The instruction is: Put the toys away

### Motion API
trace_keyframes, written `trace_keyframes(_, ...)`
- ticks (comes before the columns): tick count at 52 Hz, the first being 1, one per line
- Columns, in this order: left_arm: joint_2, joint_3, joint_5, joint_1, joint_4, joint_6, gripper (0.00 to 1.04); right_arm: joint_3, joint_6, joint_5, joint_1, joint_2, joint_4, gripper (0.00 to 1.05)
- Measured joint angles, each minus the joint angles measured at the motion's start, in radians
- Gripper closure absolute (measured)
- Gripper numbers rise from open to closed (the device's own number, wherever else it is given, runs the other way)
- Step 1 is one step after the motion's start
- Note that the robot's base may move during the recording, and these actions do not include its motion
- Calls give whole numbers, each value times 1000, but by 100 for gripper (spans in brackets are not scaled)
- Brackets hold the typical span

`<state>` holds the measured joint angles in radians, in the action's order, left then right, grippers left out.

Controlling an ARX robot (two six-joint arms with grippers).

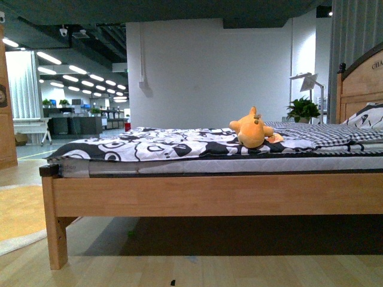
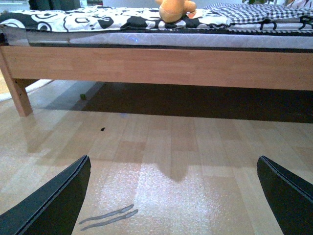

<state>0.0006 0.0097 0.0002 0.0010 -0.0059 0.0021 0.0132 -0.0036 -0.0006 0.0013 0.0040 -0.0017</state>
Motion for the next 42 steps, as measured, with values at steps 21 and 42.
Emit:
trace_keyframes(21,0,0,0,0,0,0,6,0,0,0,0,0,0,0)
trace_keyframes(42,0,0,0,0,0,0,6,0,0,0,0,0,0,0)
